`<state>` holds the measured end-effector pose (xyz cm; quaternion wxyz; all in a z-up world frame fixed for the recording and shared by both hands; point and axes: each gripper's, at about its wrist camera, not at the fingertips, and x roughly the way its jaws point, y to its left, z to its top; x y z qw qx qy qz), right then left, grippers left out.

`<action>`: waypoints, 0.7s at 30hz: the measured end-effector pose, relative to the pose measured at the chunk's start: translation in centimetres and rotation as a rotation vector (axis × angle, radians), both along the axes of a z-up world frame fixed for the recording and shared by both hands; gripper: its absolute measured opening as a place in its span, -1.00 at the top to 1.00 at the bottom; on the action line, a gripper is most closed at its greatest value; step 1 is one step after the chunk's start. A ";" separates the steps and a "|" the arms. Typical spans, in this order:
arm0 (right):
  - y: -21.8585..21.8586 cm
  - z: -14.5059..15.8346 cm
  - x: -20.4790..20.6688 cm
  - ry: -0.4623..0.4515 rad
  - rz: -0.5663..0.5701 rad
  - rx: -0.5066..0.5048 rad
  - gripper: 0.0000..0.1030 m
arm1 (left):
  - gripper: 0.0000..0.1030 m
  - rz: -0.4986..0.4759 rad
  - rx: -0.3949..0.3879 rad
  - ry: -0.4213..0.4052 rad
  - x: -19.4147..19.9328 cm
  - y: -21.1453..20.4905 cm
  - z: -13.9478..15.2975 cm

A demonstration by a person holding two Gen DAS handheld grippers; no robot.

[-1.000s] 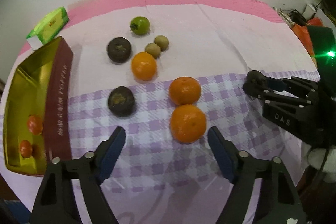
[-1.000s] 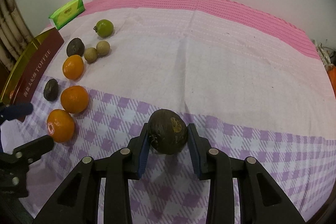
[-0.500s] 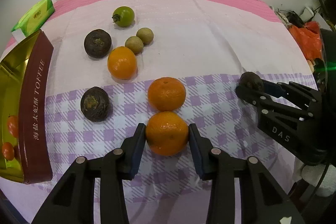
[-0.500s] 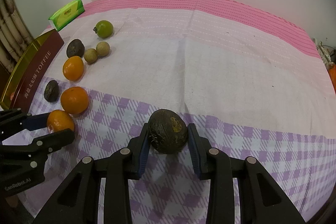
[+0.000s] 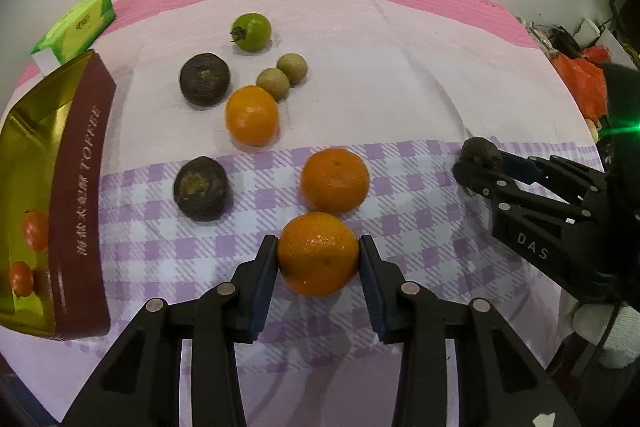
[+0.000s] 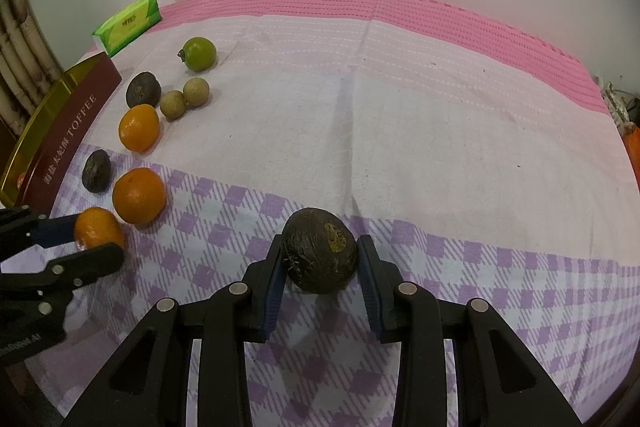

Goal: Organize fruits
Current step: 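Carry the mandarin into the tin tray beside the tomatoes and open the left gripper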

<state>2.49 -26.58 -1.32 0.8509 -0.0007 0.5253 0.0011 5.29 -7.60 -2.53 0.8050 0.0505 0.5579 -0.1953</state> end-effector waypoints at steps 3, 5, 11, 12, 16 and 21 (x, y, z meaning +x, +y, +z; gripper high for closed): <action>0.1 -0.1 0.0 0.000 -0.001 -0.005 0.30 | 0.30 0.019 -0.005 -0.011 -0.1 0.8 0.6; 0.2 -0.1 -0.1 -0.001 0.001 -0.011 0.30 | 0.30 0.031 -0.001 -0.019 0.0 1.2 1.1; 0.2 -0.1 -0.1 -0.004 0.001 -0.012 0.30 | 0.30 0.079 0.000 -0.055 0.4 2.8 2.6; 0.2 -0.1 -0.1 -0.005 0.000 -0.011 0.30 | 0.30 0.087 0.004 -0.063 0.4 3.0 2.8; 0.2 -0.1 -0.1 -0.006 0.000 -0.013 0.30 | 0.30 0.130 0.011 -0.085 1.0 4.9 3.6; 0.3 -0.1 -0.1 -0.007 0.000 -0.015 0.30 | 0.30 0.188 0.043 -0.105 1.7 7.9 4.2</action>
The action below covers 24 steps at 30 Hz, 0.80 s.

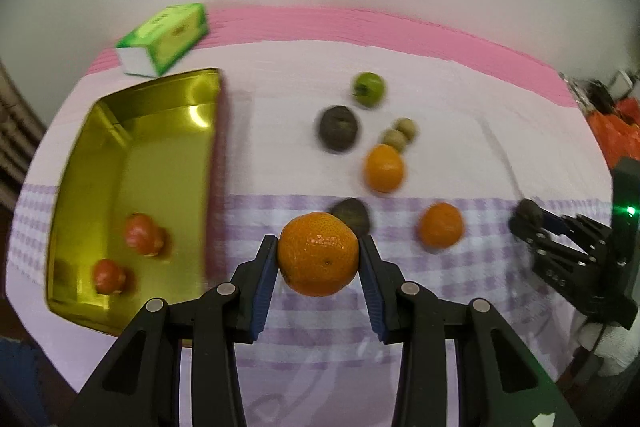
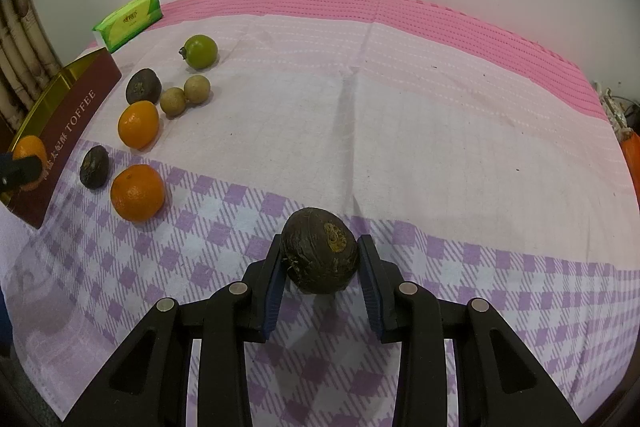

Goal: Organize fruits
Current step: 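Carry the mandarin into the tin tray beside the tomatoes and open the left gripper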

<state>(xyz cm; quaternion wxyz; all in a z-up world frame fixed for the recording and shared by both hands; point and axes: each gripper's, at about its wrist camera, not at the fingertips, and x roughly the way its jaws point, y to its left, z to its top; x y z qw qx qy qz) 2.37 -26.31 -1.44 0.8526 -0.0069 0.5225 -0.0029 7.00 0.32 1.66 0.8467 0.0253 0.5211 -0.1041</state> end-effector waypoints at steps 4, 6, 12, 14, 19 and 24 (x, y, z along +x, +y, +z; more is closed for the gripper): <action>0.1 0.0 0.0 -0.001 -0.001 -0.003 0.30 | 0.30 0.052 0.025 -0.006 0.5 2.9 0.1; 0.1 0.0 0.0 -0.001 -0.001 -0.002 0.30 | 0.30 0.078 0.025 -0.007 0.9 4.6 0.0; 0.1 0.0 0.0 -0.002 -0.002 -0.004 0.29 | 0.30 0.128 0.021 -0.016 1.4 7.8 0.3; 0.1 0.0 0.0 -0.003 -0.003 -0.004 0.29 | 0.30 0.149 0.019 -0.017 1.5 8.5 0.3; 0.1 -0.1 0.1 -0.004 -0.003 -0.007 0.29 | 0.30 0.191 0.026 -0.017 1.6 10.6 0.1; 0.0 -0.1 0.2 -0.004 -0.003 -0.007 0.29 | 0.30 0.237 0.073 -0.002 2.2 12.8 -1.0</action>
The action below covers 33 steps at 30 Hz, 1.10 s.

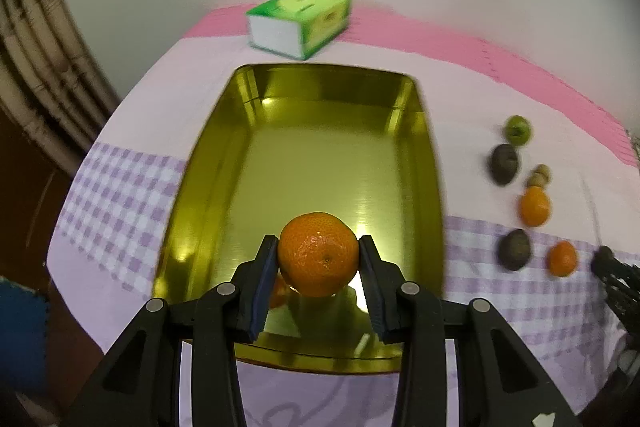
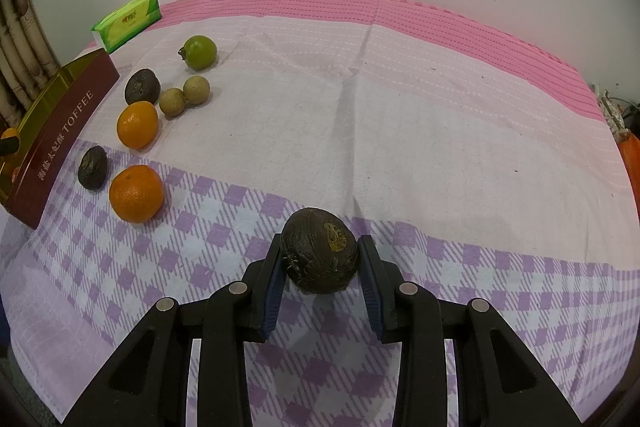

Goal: Organize fruits
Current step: 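Carry the mandarin into the tin tray beside the tomatoes and open the left gripper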

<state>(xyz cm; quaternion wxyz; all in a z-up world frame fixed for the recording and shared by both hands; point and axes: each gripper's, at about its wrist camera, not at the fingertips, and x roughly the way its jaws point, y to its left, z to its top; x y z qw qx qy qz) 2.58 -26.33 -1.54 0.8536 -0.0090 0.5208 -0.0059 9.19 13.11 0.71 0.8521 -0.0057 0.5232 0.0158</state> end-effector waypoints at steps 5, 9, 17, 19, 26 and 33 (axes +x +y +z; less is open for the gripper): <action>0.1 0.0 0.0 -0.001 -0.001 -0.001 0.29 | 0.30 0.030 0.017 0.034 0.5 1.8 -1.2; 0.1 0.0 -0.1 0.000 -0.001 0.000 0.29 | 0.30 0.035 0.008 0.039 0.6 2.4 -1.8; 0.1 -0.1 0.0 0.000 -0.001 0.000 0.29 | 0.29 -0.002 0.059 0.029 0.3 1.6 -2.5; 0.1 -0.1 0.0 0.000 -0.003 0.002 0.29 | 0.29 0.000 0.063 0.025 0.3 1.6 -2.5; 0.2 -0.1 0.0 0.000 -0.006 0.000 0.29 | 0.29 0.014 0.056 0.035 0.4 2.0 -2.9; 0.1 -0.1 0.1 0.001 -0.004 -0.001 0.29 | 0.24 0.009 0.062 0.031 0.3 1.9 -2.9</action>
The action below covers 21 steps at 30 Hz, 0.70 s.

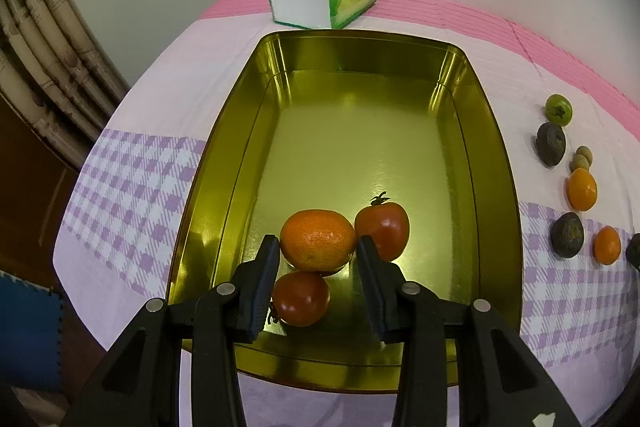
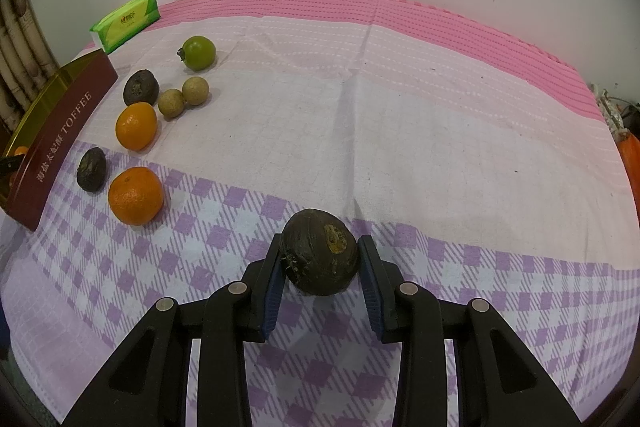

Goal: Organize fruits
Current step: 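Carry the mandarin into the tin tray beside the tomatoes and open the left gripper, then lift the open left gripper away from the tin tray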

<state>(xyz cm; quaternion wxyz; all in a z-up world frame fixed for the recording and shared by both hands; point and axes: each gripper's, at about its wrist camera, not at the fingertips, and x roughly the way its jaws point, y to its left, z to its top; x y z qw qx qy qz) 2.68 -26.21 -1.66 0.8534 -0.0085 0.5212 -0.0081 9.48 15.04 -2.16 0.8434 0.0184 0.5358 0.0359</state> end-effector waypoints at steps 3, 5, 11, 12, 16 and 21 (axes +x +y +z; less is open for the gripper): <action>0.0 0.0 0.0 0.002 0.001 0.001 0.29 | 0.00 0.014 -0.014 0.006 0.0 0.3 0.1; 0.1 0.0 -0.1 0.001 -0.004 0.000 0.29 | -0.04 0.018 -0.026 0.007 -0.1 0.3 0.2; 0.2 0.0 0.0 0.003 -0.004 0.000 0.30 | -0.25 0.013 -0.030 -0.012 -0.4 0.3 0.9; 0.3 0.0 0.0 0.003 -0.004 0.000 0.30 | -0.31 0.008 -0.030 -0.018 -0.4 0.2 1.1; 0.5 0.0 -0.1 0.009 -0.001 0.006 0.31 | -0.45 0.001 -0.015 -0.042 -0.6 0.0 1.8; 0.6 0.7 -0.3 -0.003 0.001 0.006 0.31 | -0.61 -0.003 -0.007 -0.071 -0.9 0.0 2.7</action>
